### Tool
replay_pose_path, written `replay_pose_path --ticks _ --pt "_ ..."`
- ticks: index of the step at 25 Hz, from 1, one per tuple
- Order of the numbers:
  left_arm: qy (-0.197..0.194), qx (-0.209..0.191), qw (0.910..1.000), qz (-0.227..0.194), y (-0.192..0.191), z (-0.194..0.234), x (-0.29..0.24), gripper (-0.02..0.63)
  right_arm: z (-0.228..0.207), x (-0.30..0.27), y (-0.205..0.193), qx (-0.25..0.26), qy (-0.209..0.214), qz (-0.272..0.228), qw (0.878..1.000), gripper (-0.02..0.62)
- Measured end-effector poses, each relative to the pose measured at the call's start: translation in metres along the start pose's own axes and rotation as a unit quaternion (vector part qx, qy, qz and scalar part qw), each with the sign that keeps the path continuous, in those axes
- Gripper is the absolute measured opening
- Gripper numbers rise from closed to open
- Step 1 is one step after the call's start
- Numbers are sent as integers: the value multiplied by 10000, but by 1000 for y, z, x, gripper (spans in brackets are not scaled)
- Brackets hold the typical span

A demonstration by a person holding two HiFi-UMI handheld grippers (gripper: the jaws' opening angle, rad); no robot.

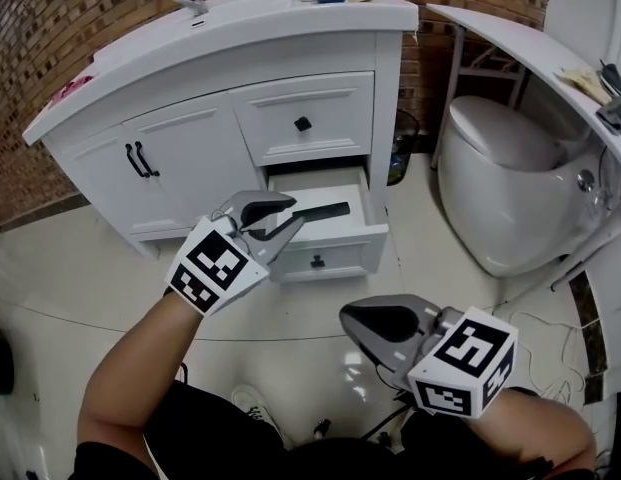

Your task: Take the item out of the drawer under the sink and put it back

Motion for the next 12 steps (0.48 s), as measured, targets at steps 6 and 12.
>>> replay_pose_path --ticks 6,12 --pt "-344 -643 9971 230 -8 18 -47 110 -10 -2 -1 -87 67 87 9999 3" --pt "-688 -581 9936 684 -32 46 -104 127 -15 1 0 -316 200 62 9993 3"
Point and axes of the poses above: the fingertips, and each gripper's own axes: x backward along the fingers, z to its left, y out of its top, the point moved 9 cm from there along x, backward along the fingers, and after that the axes turned 5 degrees about -x, right-handed, at the moved point
